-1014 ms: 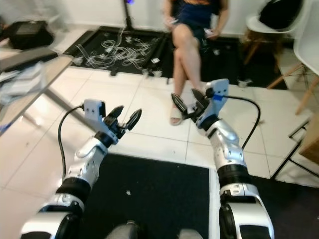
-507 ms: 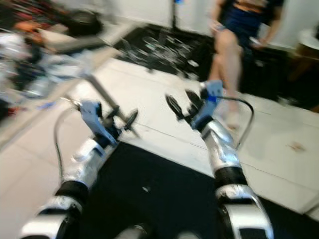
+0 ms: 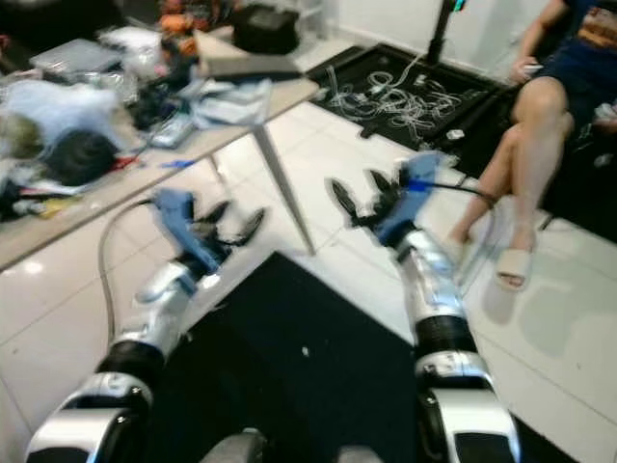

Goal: Picking trash to rubbish bin

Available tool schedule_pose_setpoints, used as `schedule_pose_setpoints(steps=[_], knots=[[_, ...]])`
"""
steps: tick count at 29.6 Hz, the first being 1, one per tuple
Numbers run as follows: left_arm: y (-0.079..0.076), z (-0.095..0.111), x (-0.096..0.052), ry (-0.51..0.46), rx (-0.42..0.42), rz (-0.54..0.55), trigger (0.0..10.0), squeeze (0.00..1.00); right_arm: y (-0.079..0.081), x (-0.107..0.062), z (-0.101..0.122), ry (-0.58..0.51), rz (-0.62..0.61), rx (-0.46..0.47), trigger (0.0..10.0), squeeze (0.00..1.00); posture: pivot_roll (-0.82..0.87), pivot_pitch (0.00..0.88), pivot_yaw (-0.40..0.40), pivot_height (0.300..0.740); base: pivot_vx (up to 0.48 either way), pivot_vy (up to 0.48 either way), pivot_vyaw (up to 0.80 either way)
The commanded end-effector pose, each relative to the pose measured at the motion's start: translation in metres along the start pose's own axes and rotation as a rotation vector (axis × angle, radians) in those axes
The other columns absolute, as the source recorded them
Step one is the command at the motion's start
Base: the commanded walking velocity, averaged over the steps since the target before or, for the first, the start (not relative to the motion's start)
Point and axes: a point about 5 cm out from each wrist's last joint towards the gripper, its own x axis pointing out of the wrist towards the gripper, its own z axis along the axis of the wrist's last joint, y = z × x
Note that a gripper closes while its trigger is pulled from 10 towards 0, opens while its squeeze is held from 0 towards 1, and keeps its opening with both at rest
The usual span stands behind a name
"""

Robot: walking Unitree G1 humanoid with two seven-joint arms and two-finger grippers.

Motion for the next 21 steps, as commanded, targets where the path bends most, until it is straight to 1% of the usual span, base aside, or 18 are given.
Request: schedule_pose_setpoints(steps=[1,21], knots=[[-0.0007,-0.0044,-0.0016,0.019,-0.001,-0.001,10.0,0.00,-0.0021,-0.0028,-0.0031,0.013,-0.012,0.005,10.0,0.00,-0.02,0.029,0.014,0.740,0.000,0.000,0.77],[-0.0016,-0.0046,-0.0004,0.022,-0.003,-0.004,10.0,0.00,-0.0034,-0.0031,-0.0031,0.015,-0.013,0.007,10.0,0.00,-0.02,0.027,0.009,0.740,0.000,0.000,0.77]])
